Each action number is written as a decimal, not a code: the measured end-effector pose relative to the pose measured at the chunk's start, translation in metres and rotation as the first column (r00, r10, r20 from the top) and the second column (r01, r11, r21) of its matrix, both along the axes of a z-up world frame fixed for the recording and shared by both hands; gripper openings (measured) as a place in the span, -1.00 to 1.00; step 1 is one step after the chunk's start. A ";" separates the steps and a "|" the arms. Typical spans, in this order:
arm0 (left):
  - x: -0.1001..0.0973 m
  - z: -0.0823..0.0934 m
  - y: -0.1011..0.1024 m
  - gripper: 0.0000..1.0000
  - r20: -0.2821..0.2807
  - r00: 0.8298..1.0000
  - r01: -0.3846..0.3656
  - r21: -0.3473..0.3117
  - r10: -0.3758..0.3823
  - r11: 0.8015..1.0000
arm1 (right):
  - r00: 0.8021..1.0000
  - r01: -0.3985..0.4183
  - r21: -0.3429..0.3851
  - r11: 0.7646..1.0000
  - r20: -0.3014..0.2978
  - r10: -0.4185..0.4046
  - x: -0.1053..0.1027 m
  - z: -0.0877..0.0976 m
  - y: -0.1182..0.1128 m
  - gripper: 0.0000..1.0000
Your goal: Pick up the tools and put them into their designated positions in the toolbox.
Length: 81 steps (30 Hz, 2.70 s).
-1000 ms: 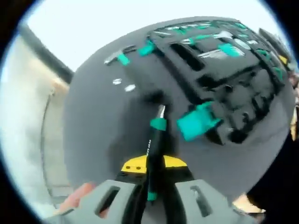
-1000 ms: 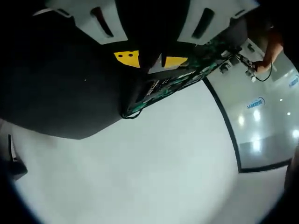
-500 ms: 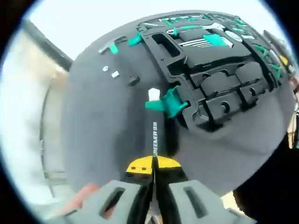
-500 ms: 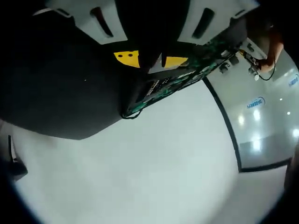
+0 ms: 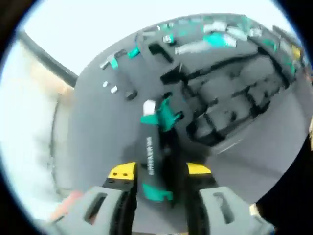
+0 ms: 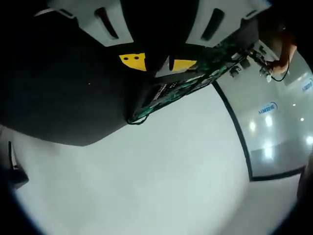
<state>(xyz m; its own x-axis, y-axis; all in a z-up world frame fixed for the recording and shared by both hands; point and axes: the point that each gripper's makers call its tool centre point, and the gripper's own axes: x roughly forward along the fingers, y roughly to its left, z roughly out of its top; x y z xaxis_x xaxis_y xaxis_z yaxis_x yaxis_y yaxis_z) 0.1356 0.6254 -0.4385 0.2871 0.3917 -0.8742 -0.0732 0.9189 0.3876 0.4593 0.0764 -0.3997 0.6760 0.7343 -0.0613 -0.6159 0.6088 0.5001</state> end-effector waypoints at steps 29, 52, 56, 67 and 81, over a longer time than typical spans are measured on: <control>-0.011 0.032 0.001 -1.00 0.231 0.958 -0.126 -0.195 0.170 0.973 | 1.000 0.001 -0.001 1.000 0.001 -0.001 0.001 0.000 0.000 -0.70; 0.014 0.007 0.004 -0.37 0.170 0.984 0.082 -0.154 -0.056 0.985 | 1.000 0.001 -0.001 1.000 0.002 -0.001 0.001 0.000 0.000 -0.70; 0.012 -0.003 0.005 -0.45 0.149 0.989 0.025 -0.255 0.014 0.967 | 1.000 0.000 -0.001 1.000 0.001 0.000 0.001 0.000 0.000 -0.70; 0.001 0.007 0.006 -0.62 0.218 0.975 -0.008 -0.140 0.039 0.990 | 1.000 -0.003 0.002 1.000 -0.001 0.003 0.001 0.000 0.000 -0.70; 0.060 0.075 -0.052 -0.62 0.328 0.882 0.371 -0.044 -0.337 0.928 | 1.000 -0.003 0.002 1.000 0.000 0.003 0.001 0.000 0.000 -0.70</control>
<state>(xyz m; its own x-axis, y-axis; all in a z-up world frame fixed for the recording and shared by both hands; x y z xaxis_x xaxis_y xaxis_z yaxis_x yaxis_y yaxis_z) 0.1952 0.5732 -0.3630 0.6517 0.1266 -0.7479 0.1638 0.9392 0.3017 0.4598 0.0762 -0.3999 0.6735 0.7367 -0.0597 -0.6178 0.6054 0.5018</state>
